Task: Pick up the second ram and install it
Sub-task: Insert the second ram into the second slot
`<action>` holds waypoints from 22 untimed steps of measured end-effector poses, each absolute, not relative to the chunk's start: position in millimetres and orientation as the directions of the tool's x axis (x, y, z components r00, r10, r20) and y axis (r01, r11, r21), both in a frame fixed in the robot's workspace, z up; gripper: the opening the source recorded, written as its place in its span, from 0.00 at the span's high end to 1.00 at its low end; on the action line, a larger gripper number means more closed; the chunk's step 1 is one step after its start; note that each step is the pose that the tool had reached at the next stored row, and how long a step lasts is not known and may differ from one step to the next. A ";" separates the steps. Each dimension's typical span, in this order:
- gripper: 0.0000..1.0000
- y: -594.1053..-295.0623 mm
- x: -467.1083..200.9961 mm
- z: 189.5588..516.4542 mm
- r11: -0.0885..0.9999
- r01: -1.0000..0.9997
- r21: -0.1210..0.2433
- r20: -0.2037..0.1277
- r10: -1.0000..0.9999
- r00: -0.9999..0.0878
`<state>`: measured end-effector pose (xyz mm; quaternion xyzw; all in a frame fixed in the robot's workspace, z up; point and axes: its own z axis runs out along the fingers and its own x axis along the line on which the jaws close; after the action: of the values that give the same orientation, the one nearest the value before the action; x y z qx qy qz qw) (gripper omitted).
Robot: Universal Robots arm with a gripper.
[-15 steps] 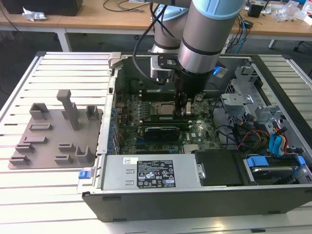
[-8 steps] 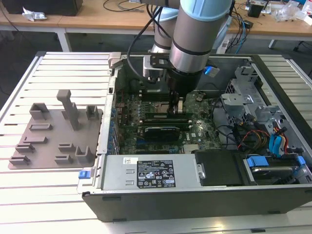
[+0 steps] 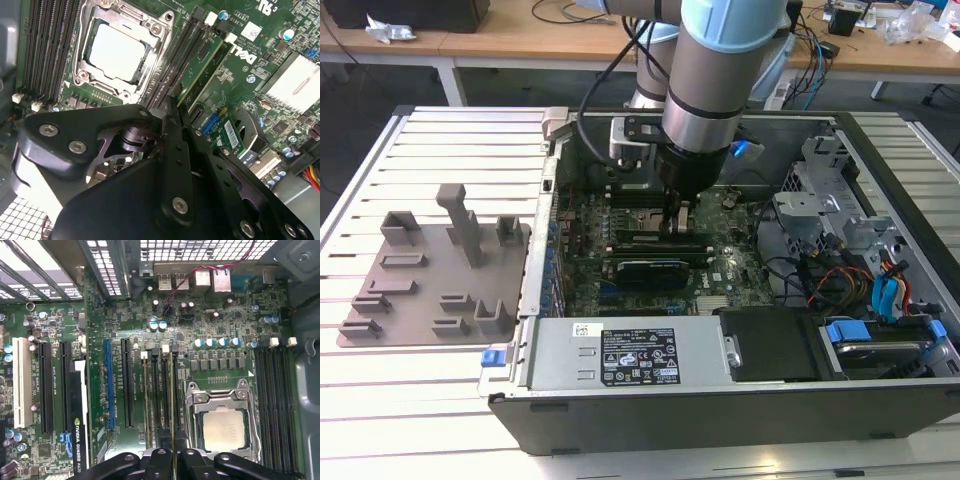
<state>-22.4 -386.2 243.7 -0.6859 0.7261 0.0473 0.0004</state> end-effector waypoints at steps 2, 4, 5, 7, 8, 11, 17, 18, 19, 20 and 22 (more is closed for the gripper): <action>0.87 -385.6 -22.4 241.6 0.041 -0.997 0.068 -0.065 -0.997 -0.046; 0.87 -385.2 -22.4 239.2 0.039 -0.997 0.068 -0.065 -0.997 -0.043; 0.87 -385.2 -22.4 238.7 0.039 -0.997 0.068 -0.065 -0.997 -0.043; 0.87 -385.2 -22.4 237.5 0.039 -0.997 0.068 -0.065 -0.997 -0.043; 0.87 -385.2 -22.4 236.1 0.039 -0.997 0.068 -0.065 -0.997 -0.043; 0.87 -385.0 -22.4 232.5 0.039 -0.997 0.068 -0.065 -0.997 -0.043; 0.87 -383.1 -22.4 228.8 0.039 -0.997 0.068 -0.065 -0.997 -0.043; 0.87 -382.7 -22.4 228.4 0.039 -0.997 0.068 -0.065 -0.997 -0.043; 0.87 -382.0 -22.4 227.5 0.039 -0.997 0.068 -0.065 -0.997 -0.043; 0.87 -381.9 -22.4 227.1 0.039 -0.997 0.068 -0.065 -0.997 -0.043; 0.87 -381.9 -22.4 227.0 0.039 -0.997 0.068 -0.065 -0.997 -0.043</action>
<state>-22.4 -381.9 227.0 -0.6917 0.7207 0.0472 -0.0001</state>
